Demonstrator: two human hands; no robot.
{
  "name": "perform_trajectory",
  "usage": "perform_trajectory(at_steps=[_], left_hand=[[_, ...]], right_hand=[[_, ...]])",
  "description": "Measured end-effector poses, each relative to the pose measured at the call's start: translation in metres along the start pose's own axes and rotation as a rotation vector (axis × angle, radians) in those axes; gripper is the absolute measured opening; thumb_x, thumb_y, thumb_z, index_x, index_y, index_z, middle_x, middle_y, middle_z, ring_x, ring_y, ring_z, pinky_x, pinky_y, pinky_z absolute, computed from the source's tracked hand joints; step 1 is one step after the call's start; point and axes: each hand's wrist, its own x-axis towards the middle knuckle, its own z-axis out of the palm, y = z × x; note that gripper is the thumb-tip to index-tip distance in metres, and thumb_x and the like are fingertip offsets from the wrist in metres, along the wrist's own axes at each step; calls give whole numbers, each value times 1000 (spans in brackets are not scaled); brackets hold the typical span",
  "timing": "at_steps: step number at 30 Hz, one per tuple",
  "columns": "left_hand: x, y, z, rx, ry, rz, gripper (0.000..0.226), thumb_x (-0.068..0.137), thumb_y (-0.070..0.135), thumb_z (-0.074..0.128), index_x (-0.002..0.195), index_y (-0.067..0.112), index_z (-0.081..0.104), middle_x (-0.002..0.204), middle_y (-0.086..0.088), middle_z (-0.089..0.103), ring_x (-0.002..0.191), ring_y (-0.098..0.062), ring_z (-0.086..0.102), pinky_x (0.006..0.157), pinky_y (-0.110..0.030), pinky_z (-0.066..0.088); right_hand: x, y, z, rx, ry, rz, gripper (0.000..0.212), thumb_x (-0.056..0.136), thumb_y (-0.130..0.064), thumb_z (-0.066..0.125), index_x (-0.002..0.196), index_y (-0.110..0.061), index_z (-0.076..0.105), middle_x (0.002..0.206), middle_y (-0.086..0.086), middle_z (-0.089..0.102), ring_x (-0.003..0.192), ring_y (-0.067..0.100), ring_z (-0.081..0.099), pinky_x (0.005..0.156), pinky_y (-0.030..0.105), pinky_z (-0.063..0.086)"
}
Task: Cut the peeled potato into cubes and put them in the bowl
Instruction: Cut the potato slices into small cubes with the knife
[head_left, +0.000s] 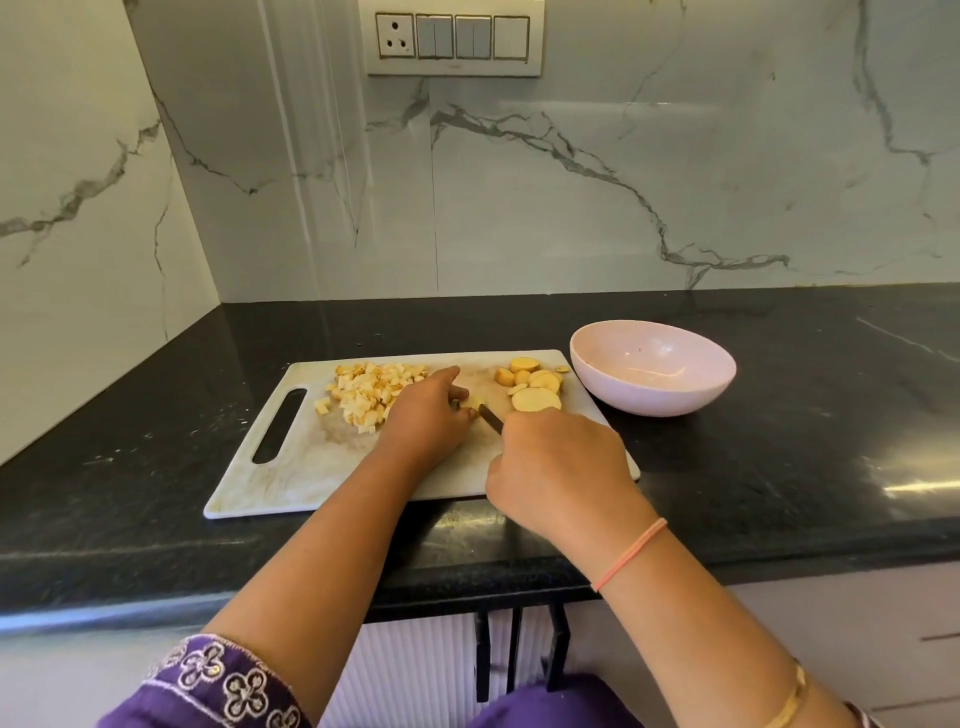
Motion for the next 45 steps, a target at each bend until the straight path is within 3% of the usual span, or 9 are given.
perform_trajectory(at_steps=[4,9,15,19,24,29,34,39,45], left_hand=[[-1,-2,1,-32,-17,-6,60,90,18,61,145,16,38,124,2,63,112,-14,57,94,-23,42],[1,-3,0,-87,-8,-9,64,88,16,60,146,19,35,125,2,61,111,-13,57,90,-23,44],[3,-6,4,-175,17,-5,67,89,10,60,146,20,26,132,1,53,111,-12,55,92,-28,47],[3,-9,5,-178,22,-22,70,88,14,63,147,21,24,132,1,53,104,-9,54,89,-28,47],[5,-10,3,-178,23,-28,71,88,12,62,147,21,24,129,1,54,99,-6,52,86,-26,47],[11,-6,0,-174,42,-17,71,87,12,64,146,20,25,123,2,57,99,-7,52,85,-25,47],[5,-9,6,-158,42,-25,69,88,10,62,146,19,25,121,0,58,107,-12,56,88,-26,48],[5,-8,6,-156,40,-26,69,89,10,61,146,19,24,121,0,58,109,-13,56,90,-26,47],[-1,-7,4,-126,40,-15,68,89,11,58,147,18,23,121,-1,58,108,-13,56,89,-25,46]], right_hand=[[-2,7,-13,47,36,41,20,92,-27,43,76,-18,39,65,-5,35,67,18,40,47,24,22],[10,12,-11,126,108,116,31,93,-25,43,63,-21,34,66,-4,40,57,11,36,47,24,22],[34,6,6,145,54,141,13,93,-26,44,83,-18,47,81,1,47,77,22,46,57,26,31],[36,3,12,113,37,135,14,93,-27,44,93,-17,55,82,0,47,84,23,53,62,29,35],[28,-1,17,38,51,86,21,96,-27,44,102,-16,60,95,4,61,88,23,57,63,29,36],[23,-4,19,13,77,30,19,96,-24,44,101,-14,60,91,4,60,88,24,59,64,29,35],[9,-6,20,9,49,5,16,96,-25,45,96,-16,58,68,-2,38,72,20,46,62,29,36],[0,-4,9,0,29,2,11,95,-27,44,89,-19,49,67,-2,34,72,20,43,61,30,34],[-5,9,-2,120,23,71,16,94,-31,41,83,-19,42,68,-4,37,68,18,42,48,25,24]])
